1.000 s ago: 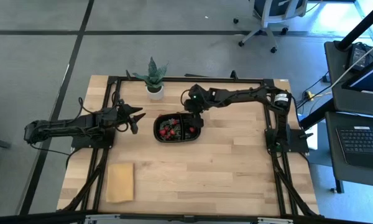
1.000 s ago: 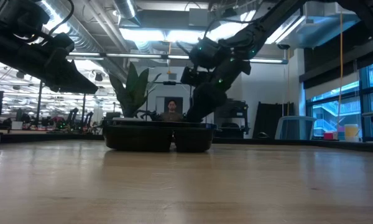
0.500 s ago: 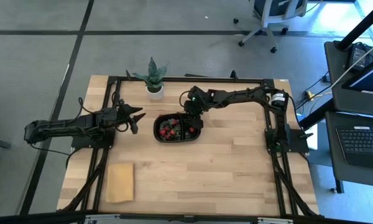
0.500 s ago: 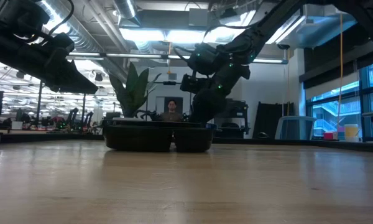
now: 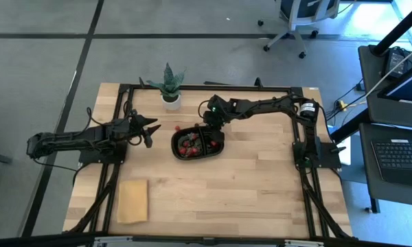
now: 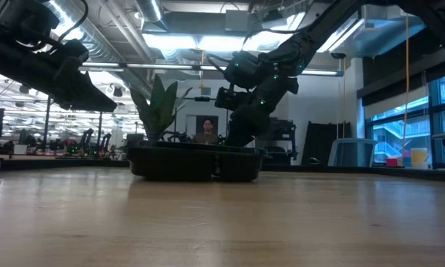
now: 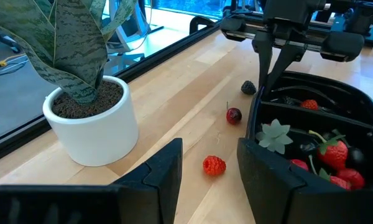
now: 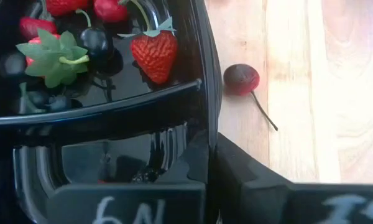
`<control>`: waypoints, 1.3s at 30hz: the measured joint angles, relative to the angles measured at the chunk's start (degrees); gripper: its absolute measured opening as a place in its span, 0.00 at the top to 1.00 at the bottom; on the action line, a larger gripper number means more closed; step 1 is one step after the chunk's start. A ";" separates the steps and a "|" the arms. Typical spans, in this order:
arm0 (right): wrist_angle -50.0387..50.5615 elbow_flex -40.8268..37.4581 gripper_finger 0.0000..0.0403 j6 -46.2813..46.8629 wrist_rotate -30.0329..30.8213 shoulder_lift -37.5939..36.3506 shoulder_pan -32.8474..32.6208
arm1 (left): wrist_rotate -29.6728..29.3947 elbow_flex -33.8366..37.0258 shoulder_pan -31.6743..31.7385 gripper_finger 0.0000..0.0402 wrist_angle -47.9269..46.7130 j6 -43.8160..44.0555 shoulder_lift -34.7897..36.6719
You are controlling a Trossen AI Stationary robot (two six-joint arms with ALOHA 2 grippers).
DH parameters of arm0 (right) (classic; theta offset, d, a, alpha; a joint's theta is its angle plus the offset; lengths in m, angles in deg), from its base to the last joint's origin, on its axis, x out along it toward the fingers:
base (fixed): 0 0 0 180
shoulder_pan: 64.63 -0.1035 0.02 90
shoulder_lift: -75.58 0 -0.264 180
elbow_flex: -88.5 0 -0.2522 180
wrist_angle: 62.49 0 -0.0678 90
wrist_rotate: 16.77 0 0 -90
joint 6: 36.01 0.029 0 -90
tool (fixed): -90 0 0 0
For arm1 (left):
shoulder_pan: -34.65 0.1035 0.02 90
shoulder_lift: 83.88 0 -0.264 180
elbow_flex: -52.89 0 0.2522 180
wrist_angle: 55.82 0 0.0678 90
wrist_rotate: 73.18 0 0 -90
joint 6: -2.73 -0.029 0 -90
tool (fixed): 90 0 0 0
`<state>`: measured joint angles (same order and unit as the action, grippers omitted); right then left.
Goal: Pick and placing Produce into tupperware
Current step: Move the black bin to the middle left of the table
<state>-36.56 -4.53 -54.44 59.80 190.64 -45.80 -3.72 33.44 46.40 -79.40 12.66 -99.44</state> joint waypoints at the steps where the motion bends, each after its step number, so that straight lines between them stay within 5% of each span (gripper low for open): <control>1: 0.02 0.00 0.97 0.18 0.02 0.00 0.00 | 0.00 0.00 0.00 0.63 0.02 0.00 0.00; 22: 20.10 11.14 0.98 6.51 -2.90 -0.48 -1.63 | 0.00 0.00 0.01 0.63 0.02 -0.38 0.00; 28: 20.55 11.76 0.98 13.87 -11.96 -0.48 -2.33 | 0.00 0.00 0.00 0.63 0.02 -1.47 0.01; 39: 15.37 11.76 0.98 26.49 -6.69 -0.48 -8.96 | 0.00 0.00 0.02 0.63 0.01 -4.49 0.02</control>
<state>-21.20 7.23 -27.95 53.12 190.16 -54.76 -3.72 33.44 46.42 -79.39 8.17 -99.41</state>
